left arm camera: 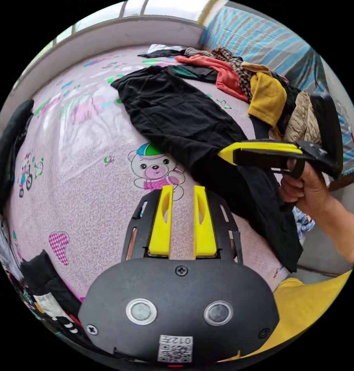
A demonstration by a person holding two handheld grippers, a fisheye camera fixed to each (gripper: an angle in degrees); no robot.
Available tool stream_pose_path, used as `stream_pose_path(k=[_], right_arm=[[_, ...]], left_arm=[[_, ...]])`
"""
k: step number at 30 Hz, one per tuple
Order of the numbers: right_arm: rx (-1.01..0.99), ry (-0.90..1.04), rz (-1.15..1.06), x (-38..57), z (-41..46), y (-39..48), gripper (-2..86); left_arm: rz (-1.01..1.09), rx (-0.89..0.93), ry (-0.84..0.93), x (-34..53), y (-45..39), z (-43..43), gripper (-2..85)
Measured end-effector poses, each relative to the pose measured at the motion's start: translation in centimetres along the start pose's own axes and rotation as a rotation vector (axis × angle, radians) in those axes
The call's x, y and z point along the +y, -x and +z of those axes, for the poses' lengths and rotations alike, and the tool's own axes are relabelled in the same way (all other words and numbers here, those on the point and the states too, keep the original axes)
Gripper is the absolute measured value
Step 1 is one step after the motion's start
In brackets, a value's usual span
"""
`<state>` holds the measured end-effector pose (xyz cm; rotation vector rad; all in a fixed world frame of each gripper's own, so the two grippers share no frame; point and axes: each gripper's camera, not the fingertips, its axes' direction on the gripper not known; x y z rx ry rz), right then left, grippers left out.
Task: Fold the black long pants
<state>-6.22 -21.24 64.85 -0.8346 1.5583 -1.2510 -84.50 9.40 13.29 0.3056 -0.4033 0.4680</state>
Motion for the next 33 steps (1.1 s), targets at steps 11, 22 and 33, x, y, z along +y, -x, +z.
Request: stream_pose_path(k=[11, 22, 33], right_arm=[[0.014, 0.049, -0.125, 1.1, 4.4, -0.6, 0.4], [0.432, 0.132, 0.175, 6.5, 7.5, -12.8, 0.2], [0.483, -0.001, -0.015, -2.3, 7.5, -9.7, 0.0]], left_arm=[[-0.103, -0.128, 0.062, -3.6, -1.7, 2.4, 1.6], [-0.222, 0.075, 0.019, 0.4, 4.9, 2.5, -0.3], [-0.133, 0.109, -0.038, 0.8, 5.9, 2.8, -0.2]])
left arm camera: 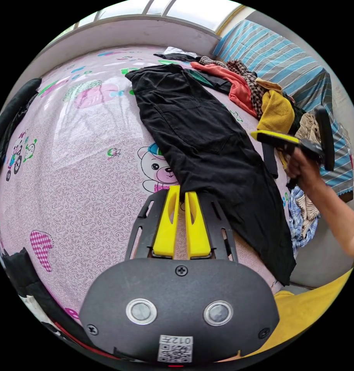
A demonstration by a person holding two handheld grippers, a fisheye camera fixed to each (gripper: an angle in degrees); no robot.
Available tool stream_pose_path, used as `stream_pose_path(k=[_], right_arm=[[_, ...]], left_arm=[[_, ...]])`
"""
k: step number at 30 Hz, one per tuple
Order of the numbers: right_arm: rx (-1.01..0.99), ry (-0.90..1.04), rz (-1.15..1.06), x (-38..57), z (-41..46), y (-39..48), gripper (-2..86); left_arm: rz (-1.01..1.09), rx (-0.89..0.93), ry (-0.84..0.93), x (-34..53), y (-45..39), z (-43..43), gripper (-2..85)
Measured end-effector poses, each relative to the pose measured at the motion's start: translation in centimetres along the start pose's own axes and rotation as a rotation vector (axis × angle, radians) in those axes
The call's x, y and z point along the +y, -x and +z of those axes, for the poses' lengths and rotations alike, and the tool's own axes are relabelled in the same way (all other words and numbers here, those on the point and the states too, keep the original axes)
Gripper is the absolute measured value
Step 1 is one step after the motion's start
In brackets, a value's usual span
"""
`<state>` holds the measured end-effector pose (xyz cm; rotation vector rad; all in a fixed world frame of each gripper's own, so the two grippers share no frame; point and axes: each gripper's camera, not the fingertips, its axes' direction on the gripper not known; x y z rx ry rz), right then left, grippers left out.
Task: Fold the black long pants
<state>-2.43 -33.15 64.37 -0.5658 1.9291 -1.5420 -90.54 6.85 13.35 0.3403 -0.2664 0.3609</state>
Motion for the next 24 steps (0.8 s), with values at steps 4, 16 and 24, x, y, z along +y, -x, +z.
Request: stream_pose_path(k=[4, 16, 24], right_arm=[[0.042, 0.091, -0.066, -4.4, 4.0, -0.6, -0.1], [-0.073, 0.09, 0.126, -5.3, -1.1, -6.5, -0.1], [-0.129, 0.102, -0.198, 6.9, -10.7, 1.1, -0.1]], left_arm=[[0.022, 0.009, -0.015, 0.1, 0.5, 0.1, -0.1], [-0.052, 0.133, -0.069, 0.1, 3.7, 0.7, -0.2], [0.019, 0.072, 0.011, -2.2, 3.0, 0.8, -0.2]])
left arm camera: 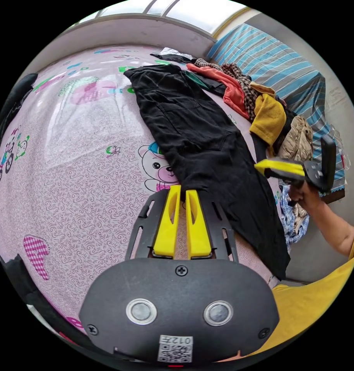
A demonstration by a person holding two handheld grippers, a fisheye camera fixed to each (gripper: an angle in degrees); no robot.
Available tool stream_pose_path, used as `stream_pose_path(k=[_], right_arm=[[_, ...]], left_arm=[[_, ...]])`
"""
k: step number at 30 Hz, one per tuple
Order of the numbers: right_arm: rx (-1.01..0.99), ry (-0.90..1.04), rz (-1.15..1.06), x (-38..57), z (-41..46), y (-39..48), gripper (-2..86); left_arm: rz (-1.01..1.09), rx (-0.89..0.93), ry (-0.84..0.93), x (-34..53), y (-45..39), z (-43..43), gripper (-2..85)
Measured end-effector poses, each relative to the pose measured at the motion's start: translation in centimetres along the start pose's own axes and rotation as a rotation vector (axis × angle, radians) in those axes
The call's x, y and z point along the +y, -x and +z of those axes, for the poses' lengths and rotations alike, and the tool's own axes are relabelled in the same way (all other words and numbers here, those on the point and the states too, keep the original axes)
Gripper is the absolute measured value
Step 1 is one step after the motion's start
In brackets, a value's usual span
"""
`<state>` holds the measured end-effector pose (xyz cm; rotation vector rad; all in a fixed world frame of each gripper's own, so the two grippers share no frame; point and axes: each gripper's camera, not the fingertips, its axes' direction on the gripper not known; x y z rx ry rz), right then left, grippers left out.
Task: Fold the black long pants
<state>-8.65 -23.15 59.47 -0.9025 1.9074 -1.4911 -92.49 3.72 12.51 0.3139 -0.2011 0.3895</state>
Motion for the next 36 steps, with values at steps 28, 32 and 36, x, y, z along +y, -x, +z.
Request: stream_pose_path(k=[28, 32, 36], right_arm=[[-0.109, -0.073, 0.501, 24.8, -25.9, -6.8, -0.1], [-0.18, 0.019, 0.414, 28.5, -27.8, -4.0, -0.1], [-0.099, 0.045, 0.523, 33.9, -29.7, -4.4, -0.1]], left_arm=[[-0.268, 0.117, 0.006, 4.6, 4.7, -4.9, 0.4], [-0.192, 0.121, 0.064, 7.8, 0.7, -4.4, 0.4], [-0.078, 0.186, 0.117, 9.6, -6.8, -2.2, 0.5]])
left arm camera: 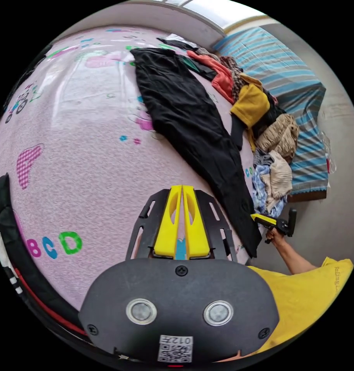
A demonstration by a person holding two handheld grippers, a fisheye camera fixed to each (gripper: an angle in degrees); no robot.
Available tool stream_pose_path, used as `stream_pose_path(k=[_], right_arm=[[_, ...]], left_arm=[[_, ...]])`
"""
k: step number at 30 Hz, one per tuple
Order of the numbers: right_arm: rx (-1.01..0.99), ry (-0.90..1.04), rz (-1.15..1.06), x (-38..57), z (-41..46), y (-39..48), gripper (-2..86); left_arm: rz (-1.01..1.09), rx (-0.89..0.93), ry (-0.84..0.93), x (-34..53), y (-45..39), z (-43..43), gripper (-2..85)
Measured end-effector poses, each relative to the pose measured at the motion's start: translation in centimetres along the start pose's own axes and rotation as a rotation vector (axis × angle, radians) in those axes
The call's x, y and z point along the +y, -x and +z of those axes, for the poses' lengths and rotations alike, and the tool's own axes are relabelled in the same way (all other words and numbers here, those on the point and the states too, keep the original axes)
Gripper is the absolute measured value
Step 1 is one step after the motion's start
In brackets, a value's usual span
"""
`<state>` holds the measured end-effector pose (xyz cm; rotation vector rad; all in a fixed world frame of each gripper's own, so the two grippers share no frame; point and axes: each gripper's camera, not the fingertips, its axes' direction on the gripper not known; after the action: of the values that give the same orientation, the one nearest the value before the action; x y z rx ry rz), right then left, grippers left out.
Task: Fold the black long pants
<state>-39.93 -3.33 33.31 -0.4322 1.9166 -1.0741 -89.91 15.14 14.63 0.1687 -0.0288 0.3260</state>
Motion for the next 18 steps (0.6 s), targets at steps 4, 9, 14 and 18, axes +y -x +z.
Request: stream_pose_path(k=[4, 9, 14, 18], right_arm=[[-0.036, -0.059, 0.187, 4.2, -6.3, -3.4, 0.0], [-0.069, -0.179, 0.386, 12.6, -14.0, -7.7, 0.8], [-0.123, -0.19, 0.495, 19.6, -17.4, -11.1, 3.8], [-0.167, -0.181, 0.488, 21.2, -19.7, -11.6, 7.6]], left_arm=[[0.243, 0.017, 0.129, 1.0, -9.9, 4.7, 0.4], [0.601, -0.065, 0.286, 3.7, -22.2, 11.3, 0.4], [0.737, -0.12, 0.442, 7.1, -28.8, 18.4, 0.4], [0.829, -0.226, 0.48, 11.3, -31.0, 21.2, 0.4]])
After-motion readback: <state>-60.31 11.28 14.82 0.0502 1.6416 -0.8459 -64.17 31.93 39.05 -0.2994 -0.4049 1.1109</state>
